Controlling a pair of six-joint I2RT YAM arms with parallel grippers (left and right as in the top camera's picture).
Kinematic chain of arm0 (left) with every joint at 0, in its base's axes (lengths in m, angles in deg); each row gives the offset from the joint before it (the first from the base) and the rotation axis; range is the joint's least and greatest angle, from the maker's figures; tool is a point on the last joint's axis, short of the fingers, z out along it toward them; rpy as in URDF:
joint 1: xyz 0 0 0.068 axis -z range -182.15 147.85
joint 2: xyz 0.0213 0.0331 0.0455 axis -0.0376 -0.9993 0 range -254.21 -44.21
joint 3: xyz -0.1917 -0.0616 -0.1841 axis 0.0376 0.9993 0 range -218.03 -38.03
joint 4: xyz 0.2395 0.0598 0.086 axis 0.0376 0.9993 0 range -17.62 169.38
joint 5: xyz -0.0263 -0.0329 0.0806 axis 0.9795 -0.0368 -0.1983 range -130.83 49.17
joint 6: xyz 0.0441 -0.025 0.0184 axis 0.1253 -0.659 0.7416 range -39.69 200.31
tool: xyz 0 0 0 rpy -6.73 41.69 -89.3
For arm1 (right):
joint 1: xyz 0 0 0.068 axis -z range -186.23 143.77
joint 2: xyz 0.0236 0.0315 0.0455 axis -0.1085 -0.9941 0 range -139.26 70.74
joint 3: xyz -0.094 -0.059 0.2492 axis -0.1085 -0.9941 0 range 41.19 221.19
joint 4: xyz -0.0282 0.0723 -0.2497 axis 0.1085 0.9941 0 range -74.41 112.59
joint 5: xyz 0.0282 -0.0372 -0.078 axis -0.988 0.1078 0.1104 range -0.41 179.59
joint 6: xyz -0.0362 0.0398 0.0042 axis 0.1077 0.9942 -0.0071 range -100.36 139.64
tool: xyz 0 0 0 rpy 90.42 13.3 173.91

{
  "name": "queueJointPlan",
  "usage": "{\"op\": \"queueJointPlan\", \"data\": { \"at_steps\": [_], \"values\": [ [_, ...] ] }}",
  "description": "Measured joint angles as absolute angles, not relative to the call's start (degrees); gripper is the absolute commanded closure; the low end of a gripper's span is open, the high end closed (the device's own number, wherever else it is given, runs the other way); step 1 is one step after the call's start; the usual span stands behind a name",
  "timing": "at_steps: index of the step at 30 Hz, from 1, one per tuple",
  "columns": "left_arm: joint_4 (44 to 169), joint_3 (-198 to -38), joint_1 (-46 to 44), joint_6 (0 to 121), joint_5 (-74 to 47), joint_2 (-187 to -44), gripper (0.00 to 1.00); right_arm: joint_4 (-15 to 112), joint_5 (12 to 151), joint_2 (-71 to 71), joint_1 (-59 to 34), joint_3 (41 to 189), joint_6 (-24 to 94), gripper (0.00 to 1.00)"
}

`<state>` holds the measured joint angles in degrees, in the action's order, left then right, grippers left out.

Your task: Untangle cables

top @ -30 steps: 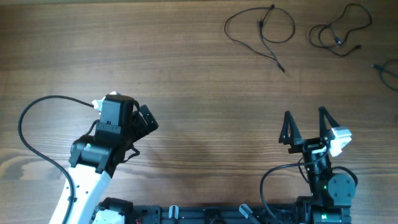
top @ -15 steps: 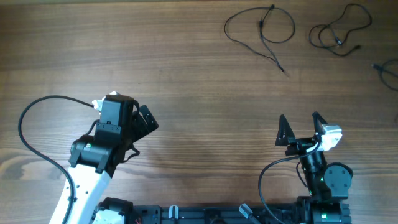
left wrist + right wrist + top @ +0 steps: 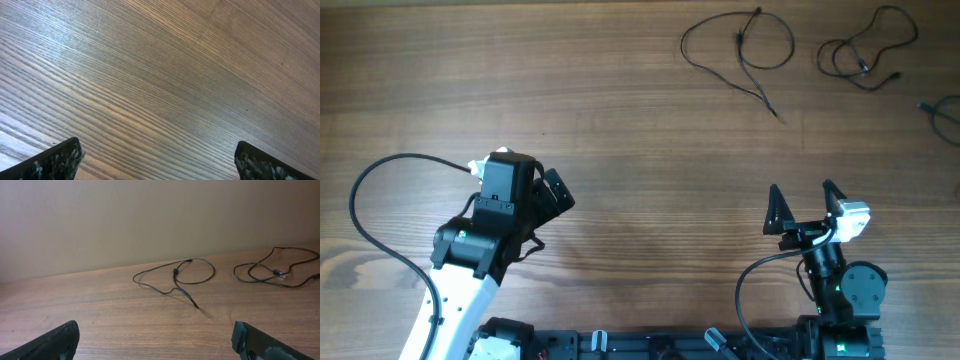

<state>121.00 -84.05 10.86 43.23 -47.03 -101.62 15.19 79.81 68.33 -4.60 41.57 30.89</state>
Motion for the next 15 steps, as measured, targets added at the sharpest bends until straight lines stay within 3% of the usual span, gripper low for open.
{"op": "queueJointPlan", "data": {
  "at_steps": [15],
  "values": [
    [121.0,-84.0,10.8,43.2,-47.0,-101.6,0.0,15.2,79.8,69.5,-4.6,41.6,30.9,0.0]
  ]
}}
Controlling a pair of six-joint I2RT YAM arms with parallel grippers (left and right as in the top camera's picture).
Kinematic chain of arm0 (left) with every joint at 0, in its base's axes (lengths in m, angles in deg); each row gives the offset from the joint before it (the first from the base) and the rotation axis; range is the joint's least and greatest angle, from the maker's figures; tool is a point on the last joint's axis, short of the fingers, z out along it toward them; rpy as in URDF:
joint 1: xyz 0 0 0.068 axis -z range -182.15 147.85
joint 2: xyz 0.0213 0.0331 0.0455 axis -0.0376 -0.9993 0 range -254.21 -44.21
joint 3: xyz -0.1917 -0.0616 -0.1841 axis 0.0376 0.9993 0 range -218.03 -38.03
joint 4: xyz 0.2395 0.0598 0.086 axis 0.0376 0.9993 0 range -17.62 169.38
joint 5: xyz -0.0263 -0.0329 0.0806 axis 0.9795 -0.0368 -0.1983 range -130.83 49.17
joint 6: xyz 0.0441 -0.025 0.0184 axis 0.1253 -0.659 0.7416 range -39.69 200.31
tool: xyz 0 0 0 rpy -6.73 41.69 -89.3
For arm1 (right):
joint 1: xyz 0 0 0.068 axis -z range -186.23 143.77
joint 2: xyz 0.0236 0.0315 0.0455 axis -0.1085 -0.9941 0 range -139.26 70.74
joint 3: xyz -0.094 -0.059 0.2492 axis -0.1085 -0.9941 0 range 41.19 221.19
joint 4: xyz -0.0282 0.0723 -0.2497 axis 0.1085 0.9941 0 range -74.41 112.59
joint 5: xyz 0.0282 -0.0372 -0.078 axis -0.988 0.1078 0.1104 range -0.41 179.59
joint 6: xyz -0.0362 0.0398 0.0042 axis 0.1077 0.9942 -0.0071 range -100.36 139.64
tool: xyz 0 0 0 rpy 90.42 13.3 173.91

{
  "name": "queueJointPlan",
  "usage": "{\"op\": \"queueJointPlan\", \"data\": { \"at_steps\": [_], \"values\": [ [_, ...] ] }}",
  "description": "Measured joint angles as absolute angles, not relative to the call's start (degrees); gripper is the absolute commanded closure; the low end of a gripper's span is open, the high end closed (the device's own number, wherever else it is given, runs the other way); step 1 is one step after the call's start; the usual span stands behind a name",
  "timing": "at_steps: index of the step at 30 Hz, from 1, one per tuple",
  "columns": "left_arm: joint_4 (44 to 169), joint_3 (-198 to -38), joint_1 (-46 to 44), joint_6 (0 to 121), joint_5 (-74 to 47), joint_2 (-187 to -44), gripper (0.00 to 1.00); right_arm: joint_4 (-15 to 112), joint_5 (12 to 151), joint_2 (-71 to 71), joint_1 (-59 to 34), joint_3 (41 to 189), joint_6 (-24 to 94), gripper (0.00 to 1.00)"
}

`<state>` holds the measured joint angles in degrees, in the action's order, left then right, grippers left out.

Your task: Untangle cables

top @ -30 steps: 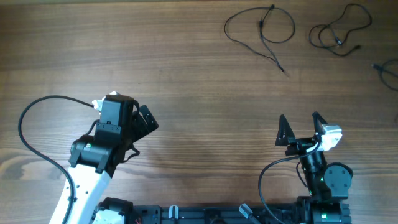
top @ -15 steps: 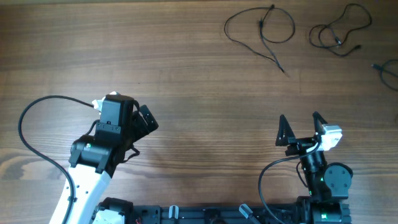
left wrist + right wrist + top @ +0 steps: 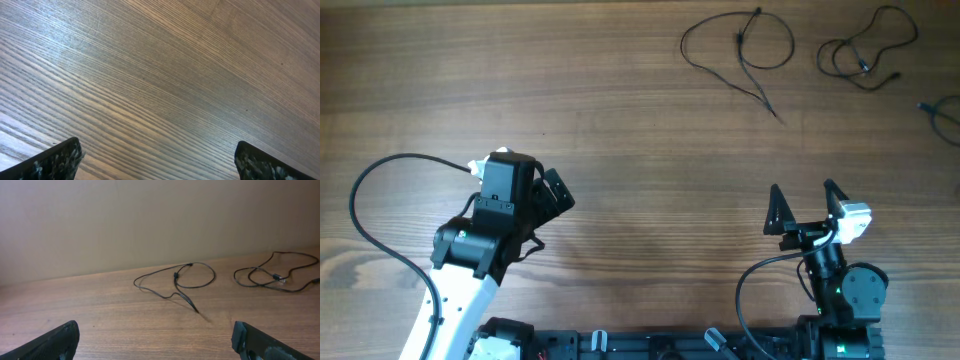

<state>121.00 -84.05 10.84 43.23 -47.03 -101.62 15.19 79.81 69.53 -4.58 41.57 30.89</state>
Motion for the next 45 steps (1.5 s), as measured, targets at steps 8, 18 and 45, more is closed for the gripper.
{"op": "queueJointPlan", "data": {
  "at_steps": [8,18,45],
  "values": [
    [121.0,-84.0,10.8,43.2,-47.0,-101.6,0.0,15.2,79.8,69.5,-4.6,41.6,30.9,0.0],
    [121.0,-84.0,10.8,43.2,-47.0,-101.6,0.0,15.2,80.7,69.5,-4.6,41.6,30.6,0.0],
    [121.0,-84.0,10.9,43.2,-47.0,-101.6,0.0,15.4,82.2,69.5,-4.6,41.6,23.4,0.0]
  ]
}}
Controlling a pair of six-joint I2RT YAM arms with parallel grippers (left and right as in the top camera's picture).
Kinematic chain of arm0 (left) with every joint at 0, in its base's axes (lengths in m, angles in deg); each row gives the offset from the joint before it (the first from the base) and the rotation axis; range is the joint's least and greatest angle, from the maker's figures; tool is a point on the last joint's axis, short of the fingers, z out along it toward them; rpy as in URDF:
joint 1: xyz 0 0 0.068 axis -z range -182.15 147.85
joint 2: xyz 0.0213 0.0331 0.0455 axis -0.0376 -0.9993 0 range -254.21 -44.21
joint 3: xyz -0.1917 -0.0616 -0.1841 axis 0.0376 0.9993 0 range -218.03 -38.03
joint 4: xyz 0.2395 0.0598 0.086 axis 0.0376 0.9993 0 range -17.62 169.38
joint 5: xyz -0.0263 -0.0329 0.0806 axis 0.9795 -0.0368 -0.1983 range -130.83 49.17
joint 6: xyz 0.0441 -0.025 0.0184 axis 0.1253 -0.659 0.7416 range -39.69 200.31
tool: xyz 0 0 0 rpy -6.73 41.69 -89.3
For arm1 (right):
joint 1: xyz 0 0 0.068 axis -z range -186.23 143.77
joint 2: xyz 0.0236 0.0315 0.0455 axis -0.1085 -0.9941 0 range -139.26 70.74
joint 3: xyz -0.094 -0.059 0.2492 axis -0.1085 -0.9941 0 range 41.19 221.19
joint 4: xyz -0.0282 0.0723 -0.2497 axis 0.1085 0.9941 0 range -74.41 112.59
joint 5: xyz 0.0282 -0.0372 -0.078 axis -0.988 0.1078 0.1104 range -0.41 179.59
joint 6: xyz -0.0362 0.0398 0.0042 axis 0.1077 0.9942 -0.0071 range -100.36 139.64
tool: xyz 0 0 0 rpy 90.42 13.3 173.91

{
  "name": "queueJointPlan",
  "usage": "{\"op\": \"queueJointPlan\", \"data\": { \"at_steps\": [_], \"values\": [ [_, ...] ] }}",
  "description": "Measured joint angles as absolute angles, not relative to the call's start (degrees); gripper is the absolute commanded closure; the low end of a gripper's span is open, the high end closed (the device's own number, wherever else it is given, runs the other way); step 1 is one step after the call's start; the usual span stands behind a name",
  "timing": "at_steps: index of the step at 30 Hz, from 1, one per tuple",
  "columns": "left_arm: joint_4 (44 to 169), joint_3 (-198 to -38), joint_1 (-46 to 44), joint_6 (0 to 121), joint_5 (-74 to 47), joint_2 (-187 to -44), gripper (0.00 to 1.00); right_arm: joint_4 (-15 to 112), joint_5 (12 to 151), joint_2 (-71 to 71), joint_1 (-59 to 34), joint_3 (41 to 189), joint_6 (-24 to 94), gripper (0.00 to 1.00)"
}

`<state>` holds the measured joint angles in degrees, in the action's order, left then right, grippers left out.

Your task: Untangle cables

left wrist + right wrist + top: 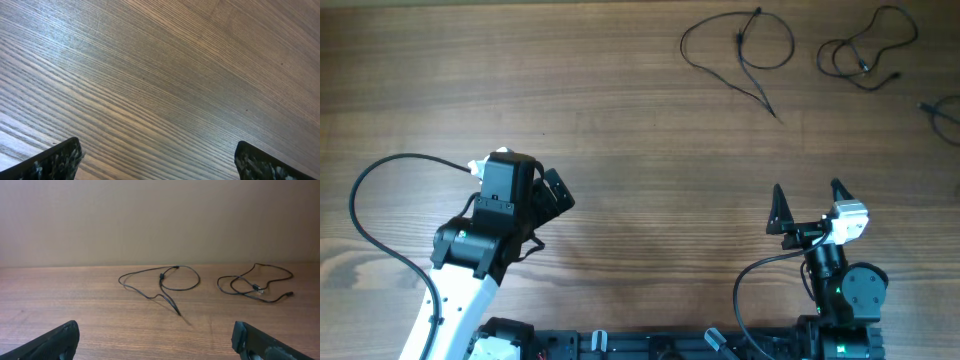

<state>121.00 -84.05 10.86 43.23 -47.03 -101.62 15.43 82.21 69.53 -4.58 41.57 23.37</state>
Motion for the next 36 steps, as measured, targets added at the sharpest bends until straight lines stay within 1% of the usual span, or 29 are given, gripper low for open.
{"op": "queueJointPlan", "data": {
  "at_steps": [17,20,23,29,33,36],
  "values": [
    [121.4,-84.0,10.8,43.2,-47.0,-101.6,0.0,15.4,82.2,69.5,-4.6,41.6,23.4,0.0],
    [122.1,-84.0,10.4,43.2,-46.9,-99.8,0.0,15.4,82.2,69.6,-4.6,41.6,23.4,0.0],
    [122.9,-83.5,9.6,43.2,-46.7,-93.3,0.0,15.4,82.2,69.6,-4.6,41.6,23.4,0.0],
    [119.2,-77.2,6.3,43.5,-46.5,-73.9,0.0,15.4,82.2,69.7,-4.6,41.6,23.4,0.0],
    [109.6,-68.5,3.6,49.1,-43.3,-61.9,0.0,15.4,82.2,69.7,-4.6,41.6,23.4,0.0],
    [102.6,-63.2,2.3,51.5,-41.8,-56.1,0.0,15.4,82.2,69.7,-4.6,41.6,23.3,0.0]
  ]
}}
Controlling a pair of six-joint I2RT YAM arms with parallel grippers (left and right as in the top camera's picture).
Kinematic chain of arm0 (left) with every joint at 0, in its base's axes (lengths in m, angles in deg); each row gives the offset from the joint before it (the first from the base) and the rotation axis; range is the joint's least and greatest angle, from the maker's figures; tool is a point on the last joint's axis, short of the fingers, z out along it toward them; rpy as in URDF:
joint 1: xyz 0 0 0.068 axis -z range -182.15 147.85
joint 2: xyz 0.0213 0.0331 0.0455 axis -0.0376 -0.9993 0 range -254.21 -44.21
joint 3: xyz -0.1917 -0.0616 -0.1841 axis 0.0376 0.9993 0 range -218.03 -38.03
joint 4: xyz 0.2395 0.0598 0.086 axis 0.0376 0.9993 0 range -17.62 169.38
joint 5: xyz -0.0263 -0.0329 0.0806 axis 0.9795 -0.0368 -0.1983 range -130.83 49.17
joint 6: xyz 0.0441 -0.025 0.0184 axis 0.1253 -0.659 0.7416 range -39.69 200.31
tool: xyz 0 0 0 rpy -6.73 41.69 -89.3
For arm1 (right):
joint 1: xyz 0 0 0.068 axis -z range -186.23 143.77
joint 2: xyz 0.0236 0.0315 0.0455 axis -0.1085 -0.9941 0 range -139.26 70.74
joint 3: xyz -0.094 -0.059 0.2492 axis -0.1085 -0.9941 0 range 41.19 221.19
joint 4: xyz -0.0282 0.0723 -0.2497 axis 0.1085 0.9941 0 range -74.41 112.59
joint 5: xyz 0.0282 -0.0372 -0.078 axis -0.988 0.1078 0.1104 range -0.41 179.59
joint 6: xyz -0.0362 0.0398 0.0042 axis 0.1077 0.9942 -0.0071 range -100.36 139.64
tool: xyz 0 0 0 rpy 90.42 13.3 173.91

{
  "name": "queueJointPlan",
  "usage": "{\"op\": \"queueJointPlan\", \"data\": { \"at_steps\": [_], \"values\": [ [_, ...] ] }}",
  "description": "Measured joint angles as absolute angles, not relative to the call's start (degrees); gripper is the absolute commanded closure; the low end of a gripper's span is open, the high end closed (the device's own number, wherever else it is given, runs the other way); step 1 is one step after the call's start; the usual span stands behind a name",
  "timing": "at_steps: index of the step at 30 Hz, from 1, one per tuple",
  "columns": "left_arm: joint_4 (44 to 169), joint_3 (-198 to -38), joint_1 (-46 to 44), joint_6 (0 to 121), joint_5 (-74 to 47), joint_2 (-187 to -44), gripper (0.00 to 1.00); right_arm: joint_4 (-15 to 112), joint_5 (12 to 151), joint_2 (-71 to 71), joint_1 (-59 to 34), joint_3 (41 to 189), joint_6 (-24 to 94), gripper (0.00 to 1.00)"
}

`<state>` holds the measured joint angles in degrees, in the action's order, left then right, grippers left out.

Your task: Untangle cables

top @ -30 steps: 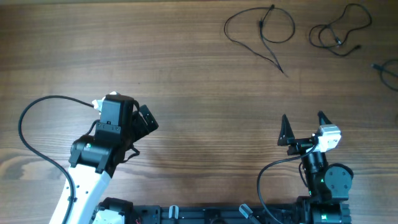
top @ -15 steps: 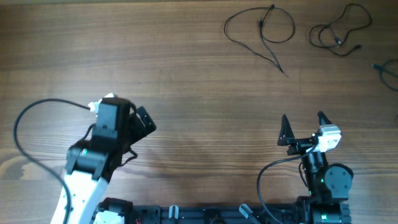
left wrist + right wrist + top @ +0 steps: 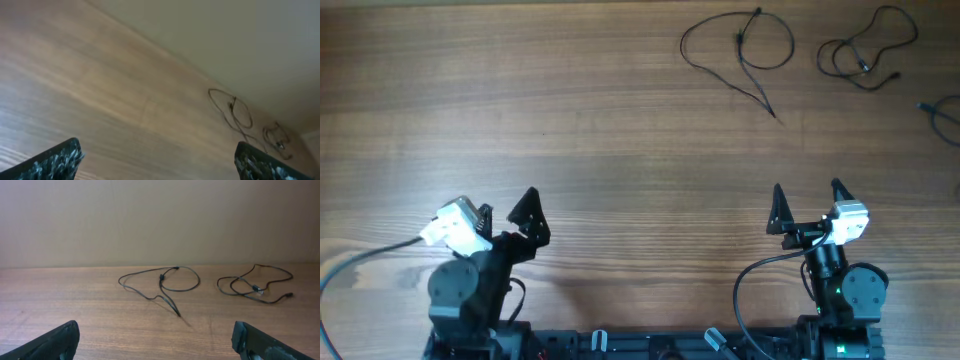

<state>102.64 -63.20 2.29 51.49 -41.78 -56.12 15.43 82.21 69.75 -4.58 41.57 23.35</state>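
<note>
Three thin black cables lie apart along the far right of the wooden table: a looped one (image 3: pixel 741 42) (image 3: pixel 161 276) (image 3: pixel 233 105), a coiled one (image 3: pixel 860 62) (image 3: pixel 254 286) (image 3: pixel 276 142), and one cut off by the right edge (image 3: pixel 932 108). My left gripper (image 3: pixel 510 212) (image 3: pixel 157 162) is open at the near left edge, holding nothing. At the near right my right gripper (image 3: pixel 805 195) (image 3: pixel 155 340) is open and empty too. Both face the cables from far off.
Bare wooden tabletop (image 3: pixel 620 130) stretches between the grippers and the cables. A plain beige wall (image 3: pixel 160 220) rises behind the table's far edge. The arms' bases and a black rail (image 3: pixel 650 345) line the near edge.
My left arm, which reached over the table with its camera looking down at bare wood, is now folded back at the near edge, looking across at the cables. The right arm and cables have not moved.
At first both grippers were open and empty, the left held over the mid-left tabletop and the right at its near-edge post. The right wrist's view then levelled and shifted slightly. Now the left arm is also back at the near edge. The cables stayed put.
</note>
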Motion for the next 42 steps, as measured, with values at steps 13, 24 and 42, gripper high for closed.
{"op": "queueJointPlan", "data": {
  "at_steps": [13,24,42],
  "values": [
    [82.2,-44.8,-0.8,59.3,-40.1,-45.5,0.0,15.4,82.2,69.8,-4.6,41.6,23.3,0.0],
    [76.8,-38.8,-0.8,67.6,-40.6,-45.0,0.0,15.4,82.2,69.8,-4.6,41.6,23.2,0.0],
    [76.7,-38.8,-0.8,75.8,-39.0,-45.0,0.0,15.4,82.2,69.8,-4.6,41.6,23.2,0.0]
  ]
}}
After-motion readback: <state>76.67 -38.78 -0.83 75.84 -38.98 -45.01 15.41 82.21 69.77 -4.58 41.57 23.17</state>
